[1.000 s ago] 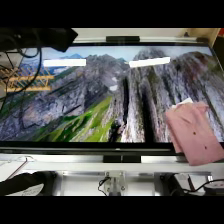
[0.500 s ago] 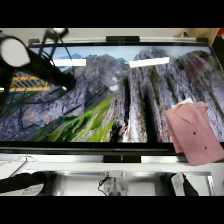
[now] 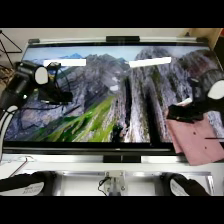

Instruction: Fold the shirts.

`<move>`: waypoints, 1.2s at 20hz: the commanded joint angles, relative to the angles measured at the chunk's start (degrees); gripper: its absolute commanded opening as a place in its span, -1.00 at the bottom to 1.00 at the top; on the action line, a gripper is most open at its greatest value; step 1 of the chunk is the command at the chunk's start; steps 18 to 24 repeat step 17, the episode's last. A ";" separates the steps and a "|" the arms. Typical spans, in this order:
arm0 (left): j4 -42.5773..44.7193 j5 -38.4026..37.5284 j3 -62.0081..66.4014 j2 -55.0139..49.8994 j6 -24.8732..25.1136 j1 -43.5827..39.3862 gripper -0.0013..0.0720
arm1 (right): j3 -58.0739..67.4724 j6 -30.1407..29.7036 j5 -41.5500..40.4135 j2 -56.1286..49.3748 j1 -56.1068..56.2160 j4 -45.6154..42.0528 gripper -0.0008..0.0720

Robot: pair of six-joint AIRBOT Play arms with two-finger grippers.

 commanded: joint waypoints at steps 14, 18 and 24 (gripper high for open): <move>0.17 9.22 -1.44 -0.02 3.58 -0.63 0.09 | 0.07 0.61 -5.92 -3.80 4.28 3.32 0.53; 0.17 9.60 -1.44 -0.02 3.54 -0.63 0.09 | 0.07 0.61 -5.92 -3.80 4.28 3.32 0.53; 0.17 9.60 -1.44 -0.02 3.54 -0.63 0.09 | 0.07 0.61 -5.92 -3.80 4.28 3.32 0.53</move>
